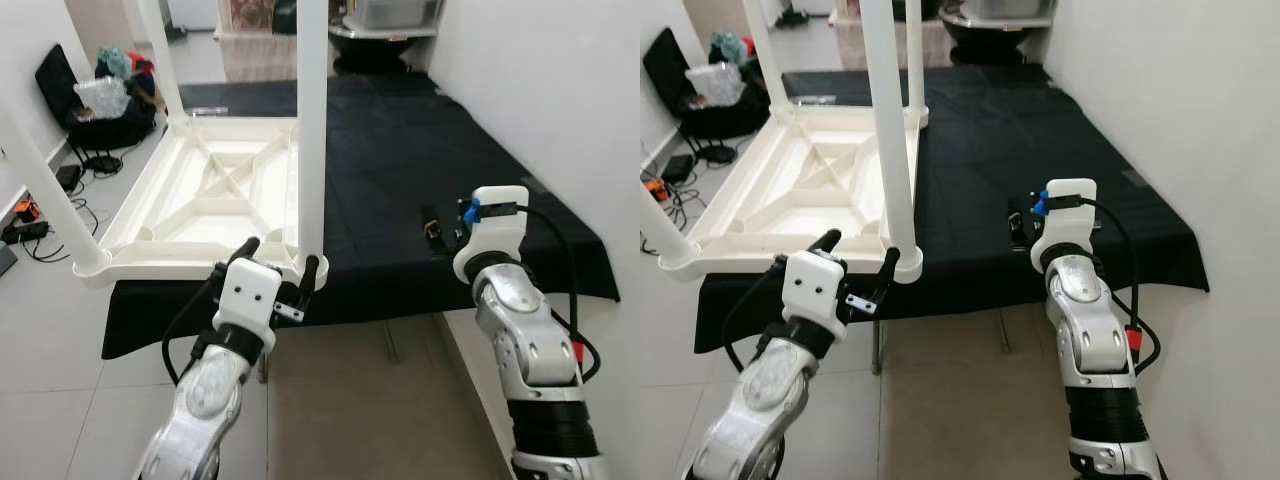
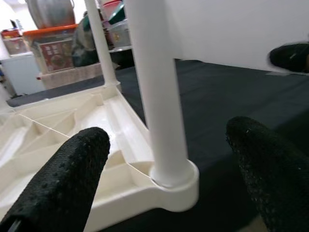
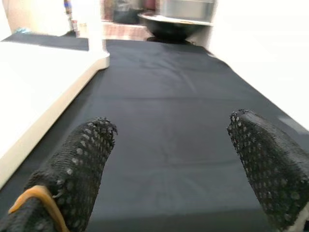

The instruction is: Building children table

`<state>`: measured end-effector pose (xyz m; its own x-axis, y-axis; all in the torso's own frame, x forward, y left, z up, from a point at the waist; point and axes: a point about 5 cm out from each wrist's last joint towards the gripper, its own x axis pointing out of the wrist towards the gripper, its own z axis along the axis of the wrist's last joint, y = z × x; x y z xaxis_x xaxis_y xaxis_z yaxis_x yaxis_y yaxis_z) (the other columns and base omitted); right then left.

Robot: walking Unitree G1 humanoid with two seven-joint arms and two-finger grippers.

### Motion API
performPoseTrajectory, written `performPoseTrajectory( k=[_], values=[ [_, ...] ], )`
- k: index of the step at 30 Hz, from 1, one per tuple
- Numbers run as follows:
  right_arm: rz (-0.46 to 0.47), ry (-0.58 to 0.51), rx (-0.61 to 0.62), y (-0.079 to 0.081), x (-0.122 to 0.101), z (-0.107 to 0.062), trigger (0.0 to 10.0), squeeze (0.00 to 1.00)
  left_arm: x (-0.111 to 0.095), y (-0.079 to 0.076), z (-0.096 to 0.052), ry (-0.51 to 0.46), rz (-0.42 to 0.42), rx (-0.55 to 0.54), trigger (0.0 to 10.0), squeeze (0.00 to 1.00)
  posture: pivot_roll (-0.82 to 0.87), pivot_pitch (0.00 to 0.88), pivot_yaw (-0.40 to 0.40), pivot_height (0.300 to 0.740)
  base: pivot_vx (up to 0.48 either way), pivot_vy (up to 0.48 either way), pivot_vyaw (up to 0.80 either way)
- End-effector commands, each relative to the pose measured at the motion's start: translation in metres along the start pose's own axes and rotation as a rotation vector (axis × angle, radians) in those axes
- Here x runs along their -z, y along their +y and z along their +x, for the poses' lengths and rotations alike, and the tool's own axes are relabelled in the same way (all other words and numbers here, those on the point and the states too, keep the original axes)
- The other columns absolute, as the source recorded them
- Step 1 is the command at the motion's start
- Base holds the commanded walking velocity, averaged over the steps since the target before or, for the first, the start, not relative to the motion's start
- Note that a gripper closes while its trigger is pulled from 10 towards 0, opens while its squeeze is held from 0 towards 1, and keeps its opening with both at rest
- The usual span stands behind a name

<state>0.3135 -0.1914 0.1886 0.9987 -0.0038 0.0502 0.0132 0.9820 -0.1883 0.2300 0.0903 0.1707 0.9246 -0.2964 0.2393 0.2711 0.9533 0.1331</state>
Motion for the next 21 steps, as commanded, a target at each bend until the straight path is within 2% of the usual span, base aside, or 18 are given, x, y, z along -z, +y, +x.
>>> performPoseTrajectory(
  k=[1, 2, 3, 4, 5, 6, 8, 10, 11, 12, 13, 14, 15, 16, 19, 21],
  values=[
    [-0.11, -0.004, -0.022, -0.001, 0.01, -0.007, 10.0, 0.0, 0.004, -0.006, -0.009, 0.043, -0.009, 0.046, 10.0, 0.0, 0.04, 0.015, -0.047, 0.74, 0.0, 0.0, 0.0],
    [-0.398, -0.089, -0.033, -0.001, 0.01, -0.017, 10.0, 0.0, 0.011, -0.014, -0.02, 0.102, -0.055, 0.101, 10.0, 0.0, 0.03, 0.009, -0.041, 0.74, 0.0, 0.0, 0.0],
    [-0.398, -0.089, -0.033, -0.001, 0.01, -0.017, 10.0, 0.0, 0.011, -0.014, -0.02, 0.102, -0.055, 0.101, 10.0, 0.0, 0.03, 0.009, -0.041, 0.74, 0.0, 0.0, 0.0],
    [-0.532, -0.143, -0.033, 0.0, 0.007, -0.02, 10.0, 0.0, 0.014, -0.016, -0.023, 0.124, -0.072, 0.117, 10.0, 0.0, 0.03, 0.008, -0.039, 0.74, 0.0, 0.0, 0.0],
    [-0.727, -0.214, -0.039, 0.002, 0.001, -0.023, 10.0, 0.0, 0.018, -0.015, -0.024, 0.143, -0.077, 0.111, 10.0, 0.0, 0.03, 0.006, -0.035, 0.74, 0.0, 0.0, 0.0],
    [-0.843, -0.261, -0.054, 0.004, -0.001, -0.025, 10.0, 0.0, 0.02, -0.014, -0.026, 0.16, -0.086, 0.105, 10.0, 0.0, 0.02, 0.006, -0.033, 0.74, 0.0, 0.0, 0.0],
    [-0.896, -0.255, -0.058, 0.002, -0.003, -0.026, 10.0, 0.0, 0.023, -0.012, -0.026, 0.176, -0.085, 0.096, 10.0, 0.0, 0.02, 0.004, -0.029, 0.74, 0.0, 0.0, 0.0],
    [-0.896, -0.255, -0.058, 0.002, -0.003, -0.026, 10.0, 0.0, 0.023, -0.012, -0.026, 0.176, -0.085, 0.096, 10.0, 0.0, 0.02, 0.004, -0.029, 0.74, 0.0, 0.0, 0.0],
    [-0.939, -0.26, -0.079, 0.003, -0.004, -0.027, 10.0, 0.0, 0.024, -0.012, -0.026, 0.183, -0.094, 0.099, 10.0, 0.0, 0.01, 0.0, -0.027, 0.74, 0.0, 0.0, 0.0],
    [-1.046, -0.3, -0.084, 0.006, -0.009, -0.028, 10.0, 0.0, 0.025, -0.011, -0.025, 0.188, -0.094, 0.096, 10.0, 0.0, 0.01, 0.0, -0.025, 0.74, 0.0, 0.0, 0.0],
    [-1.046, -0.3, -0.084, 0.006, -0.009, -0.028, 10.0, 0.0, 0.025, -0.011, -0.025, 0.188, -0.094, 0.096, 10.0, 0.0, 0.01, 0.0, -0.025, 0.74, 0.0, 0.0, 0.0],
    [-1.144, -0.34, -0.092, 0.009, -0.013, -0.03, 10.0, 0.0, 0.026, -0.01, -0.024, 0.192, -0.097, 0.094, 10.0, 0.0, 0.01, 0.001, -0.025, 0.74, 0.0, 0.0, 0.0],
    [-1.144, -0.34, -0.092, 0.009, -0.013, -0.03, 10.0, 0.0, 0.026, -0.01, -0.024, 0.192, -0.097, 0.094, 10.0, 0.0, 0.01, 0.001, -0.025, 0.74, 0.0, 0.0, 0.0],
    [-1.228, -0.387, -0.081, 0.012, -0.018, -0.031, 10.0, 0.0, 0.027, -0.01, -0.023, 0.199, -0.095, 0.092, 10.0, 0.0, 0.0, 0.004, -0.021, 0.74, 0.0, 0.0, 0.0],
    [-1.254, -0.437, -0.111, 0.019, -0.029, -0.029, 10.0, 0.0, 0.028, -0.009, -0.023, 0.21, -0.093, 0.095, 10.0, 0.0, 0.0, 0.002, -0.021, 0.74, 0.0, 0.0, 0.0],
    [-1.167, -0.473, -0.104, 0.024, -0.044, -0.026, 10.0, 0.0, 0.029, -0.008, -0.022, 0.215, -0.096, 0.1, 10.0, 0.0, -0.01, 0.0, -0.018, 0.74, 0.0, 0.0, 0.0]
  ],
)
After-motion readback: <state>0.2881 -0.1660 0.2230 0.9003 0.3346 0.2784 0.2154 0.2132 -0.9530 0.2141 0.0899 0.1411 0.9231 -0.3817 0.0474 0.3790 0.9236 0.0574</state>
